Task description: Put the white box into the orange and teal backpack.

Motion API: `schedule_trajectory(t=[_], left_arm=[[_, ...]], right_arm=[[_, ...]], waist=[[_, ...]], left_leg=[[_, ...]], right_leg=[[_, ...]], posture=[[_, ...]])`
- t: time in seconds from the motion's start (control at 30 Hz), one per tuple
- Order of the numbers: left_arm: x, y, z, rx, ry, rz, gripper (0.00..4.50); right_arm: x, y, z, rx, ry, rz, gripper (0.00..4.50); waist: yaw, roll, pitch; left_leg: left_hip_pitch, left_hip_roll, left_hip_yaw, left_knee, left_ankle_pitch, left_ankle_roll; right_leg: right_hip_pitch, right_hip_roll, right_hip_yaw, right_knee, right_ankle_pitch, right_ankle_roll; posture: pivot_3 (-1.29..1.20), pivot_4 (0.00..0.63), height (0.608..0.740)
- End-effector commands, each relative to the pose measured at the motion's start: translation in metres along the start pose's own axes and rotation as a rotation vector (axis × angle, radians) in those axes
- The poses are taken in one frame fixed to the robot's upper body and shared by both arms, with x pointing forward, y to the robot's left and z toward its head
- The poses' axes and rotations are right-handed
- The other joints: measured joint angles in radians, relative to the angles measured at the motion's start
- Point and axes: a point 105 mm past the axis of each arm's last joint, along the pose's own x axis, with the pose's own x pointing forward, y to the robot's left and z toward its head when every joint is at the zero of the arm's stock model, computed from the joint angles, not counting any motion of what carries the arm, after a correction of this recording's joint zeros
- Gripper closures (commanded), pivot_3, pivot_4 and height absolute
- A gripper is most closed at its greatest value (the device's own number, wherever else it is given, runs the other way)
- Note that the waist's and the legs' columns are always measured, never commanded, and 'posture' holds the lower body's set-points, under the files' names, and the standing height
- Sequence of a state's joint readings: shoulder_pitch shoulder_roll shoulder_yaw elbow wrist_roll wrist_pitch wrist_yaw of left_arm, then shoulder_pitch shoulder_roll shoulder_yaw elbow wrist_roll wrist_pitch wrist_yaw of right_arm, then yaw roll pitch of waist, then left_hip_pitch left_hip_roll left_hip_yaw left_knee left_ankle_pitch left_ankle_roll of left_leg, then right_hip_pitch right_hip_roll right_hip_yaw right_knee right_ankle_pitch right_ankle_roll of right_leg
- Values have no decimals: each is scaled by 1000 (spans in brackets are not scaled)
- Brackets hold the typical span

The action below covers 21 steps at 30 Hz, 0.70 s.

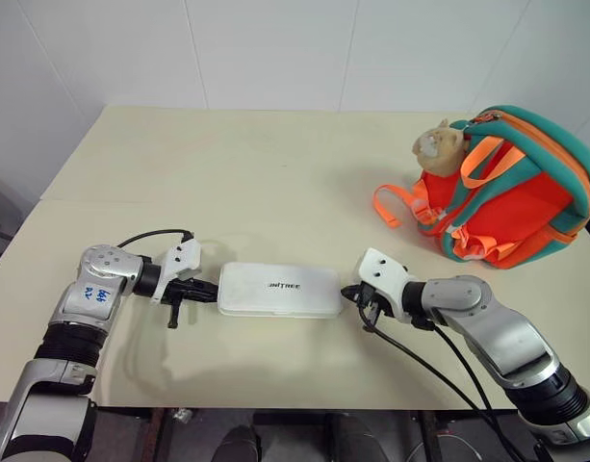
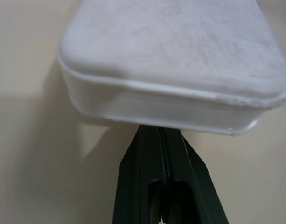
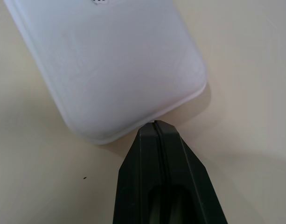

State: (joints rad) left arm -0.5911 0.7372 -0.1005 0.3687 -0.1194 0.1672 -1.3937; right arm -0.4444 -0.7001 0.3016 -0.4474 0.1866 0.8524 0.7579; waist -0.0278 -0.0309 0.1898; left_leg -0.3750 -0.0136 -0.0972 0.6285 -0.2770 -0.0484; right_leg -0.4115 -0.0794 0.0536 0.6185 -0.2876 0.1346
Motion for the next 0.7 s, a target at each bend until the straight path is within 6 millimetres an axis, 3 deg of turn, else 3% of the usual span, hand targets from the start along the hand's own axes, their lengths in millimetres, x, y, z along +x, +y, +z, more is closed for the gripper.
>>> schedule_trajectory(t=[0.03,0.27,0.5,0.7], left_arm=[[0,-4,12,36,-23,-29,4500],[0,-8,6,3,5,-37,4500],[-19,-1,-18,-51,99,30,4500],[-29,4,-25,-72,113,71,4500]], right_arm=[[-6,3,9,-40,-27,7,4380],[-10,-1,6,-49,-7,-5,4380],[-16,-5,0,-56,22,-18,4380],[-19,-5,-1,-55,30,-14,4380]], waist=[[0,0,0],[1,0,0],[0,0,0],[1,0,0]], left_leg=[[0,0,0,0,0,0],[0,0,0,0,0,0],[0,0,0,0,0,0],[0,0,0,0,0,0]], right_leg=[[0,0,0,0,0,0],[0,0,0,0,0,0],[0,0,0,0,0,0],[0,0,0,0,0,0]], posture=[[0,150,740],[0,150,740],[0,150,740],[0,150,740]])
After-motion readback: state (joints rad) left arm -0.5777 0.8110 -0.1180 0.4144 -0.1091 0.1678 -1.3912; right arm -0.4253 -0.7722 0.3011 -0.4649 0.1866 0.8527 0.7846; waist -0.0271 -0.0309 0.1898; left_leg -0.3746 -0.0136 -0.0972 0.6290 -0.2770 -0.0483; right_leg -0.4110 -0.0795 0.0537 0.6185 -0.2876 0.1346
